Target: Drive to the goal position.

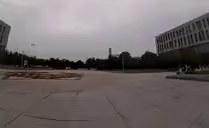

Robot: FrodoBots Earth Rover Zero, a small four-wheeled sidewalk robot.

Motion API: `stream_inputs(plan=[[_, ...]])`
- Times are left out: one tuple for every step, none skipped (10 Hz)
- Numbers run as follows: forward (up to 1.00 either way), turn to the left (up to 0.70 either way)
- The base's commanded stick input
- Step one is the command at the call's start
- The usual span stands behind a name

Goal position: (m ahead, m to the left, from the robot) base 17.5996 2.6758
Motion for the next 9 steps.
stream_inputs(plan=[[0.7, 0.01], [0.7, 0.01], [0.7, 0.01], [0.7, 0.01], [0.7, 0.01], [0.7, 0.01], [0.7, 0.01], [0.7, 0.01], [0.7, 0.01]])
